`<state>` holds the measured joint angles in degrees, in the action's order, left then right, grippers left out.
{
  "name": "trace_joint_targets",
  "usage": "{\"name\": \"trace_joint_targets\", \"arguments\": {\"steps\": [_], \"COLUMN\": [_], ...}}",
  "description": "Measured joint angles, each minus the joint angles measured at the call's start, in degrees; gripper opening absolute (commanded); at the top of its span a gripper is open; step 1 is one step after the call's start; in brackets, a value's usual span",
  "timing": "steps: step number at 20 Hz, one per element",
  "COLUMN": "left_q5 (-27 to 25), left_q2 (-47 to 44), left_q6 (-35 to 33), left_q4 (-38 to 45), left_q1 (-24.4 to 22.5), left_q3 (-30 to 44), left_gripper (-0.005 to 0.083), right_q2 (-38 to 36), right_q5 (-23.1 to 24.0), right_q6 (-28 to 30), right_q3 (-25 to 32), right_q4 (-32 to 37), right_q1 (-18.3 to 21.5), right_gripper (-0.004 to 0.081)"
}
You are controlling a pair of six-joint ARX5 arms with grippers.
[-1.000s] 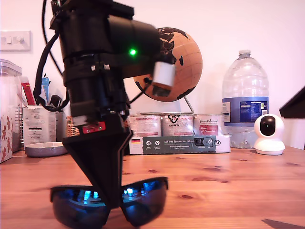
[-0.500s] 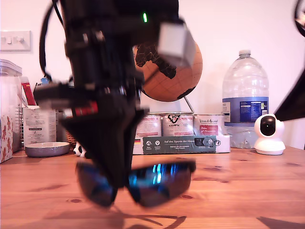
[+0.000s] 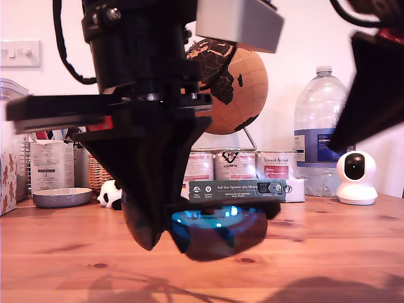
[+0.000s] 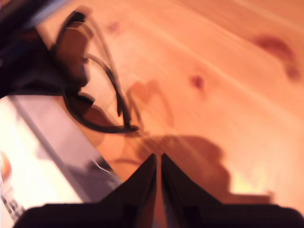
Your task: Pick up the sunglasses and open them, then place them back on the table
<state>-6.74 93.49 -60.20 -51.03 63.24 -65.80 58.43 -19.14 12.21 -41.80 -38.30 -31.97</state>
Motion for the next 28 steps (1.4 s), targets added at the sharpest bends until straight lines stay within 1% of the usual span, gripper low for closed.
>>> {"name": "trace_joint_targets", "arguments": {"steps": [1, 2, 3, 5, 7, 9, 11, 13, 17, 22, 24, 28], "left_q5": [-0.85, -1.33, -1.79, -3.06, -3.58, -3.87, -3.82, -3.74, -1.88, -0.85, -0.72, -0.7], "left_q2": [0.0, 0.0, 0.0, -0.02, -0.02, -0.02, -0.02, -0.02, -0.68, -4.07, -5.95, -10.95], "left_q6": [-0.79, -1.16, -2.49, -4.57, -4.92, -4.87, -3.26, -3.1, -0.96, 1.9, 3.02, 2.56], "left_q4": [-0.26, -0.33, -0.31, 0.22, 1.66, 2.69, 3.02, 3.78, 5.09, 6.82, 9.51, 16.65], "left_q1": [0.66, 1.29, 1.84, 2.56, 2.75, 2.75, 2.73, 2.73, 2.73, 2.73, 2.73, 2.73], "left_q3": [0.0, 0.0, 0.0, 0.0, 0.0, 0.0, 0.0, 0.0, 0.0, 0.39, 3.34, 13.62], "left_gripper": [-0.0019, -0.0019, -0.0019, -0.0019, -0.0019, -0.0019, -0.0019, -0.0019, -0.0019, -0.0019, -0.0019, -0.0019], "right_q2": [1.11, 2.08, 3.15, 5.49, 7.08, 7.98, 8.35, 8.35, 8.35, 8.35, 8.35, 8.35], "right_q5": [-0.02, -0.07, -0.09, -2.05, -5.53, -7.13, -7.63, -8.79, -8.57, -8.39, -8.37, -8.61], "right_q6": [2.47, 3.76, 4.26, 6.34, 7.41, 7.43, 7.32, 7.3, 7.3, 7.37, 7.37, 6.73], "right_q3": [-1.16, -1.77, -1.95, -1.92, -1.92, -1.92, -1.92, -1.92, -1.92, -1.92, -1.92, -2.43], "right_q4": [-0.5, -0.85, -0.76, -0.68, 0.02, 0.61, 1.07, 2.05, 2.84, 3.1, 3.45, 3.58], "right_q1": [0.0, 0.0, -0.02, -0.39, -1.11, -1.18, -1.11, -0.96, -0.96, -0.96, -0.96, -0.98], "right_gripper": [0.0205, 0.026, 0.0265, 0.0262, 0.0262, 0.0257, 0.0257, 0.0257, 0.0257, 0.0257, 0.0257, 0.0258]}}
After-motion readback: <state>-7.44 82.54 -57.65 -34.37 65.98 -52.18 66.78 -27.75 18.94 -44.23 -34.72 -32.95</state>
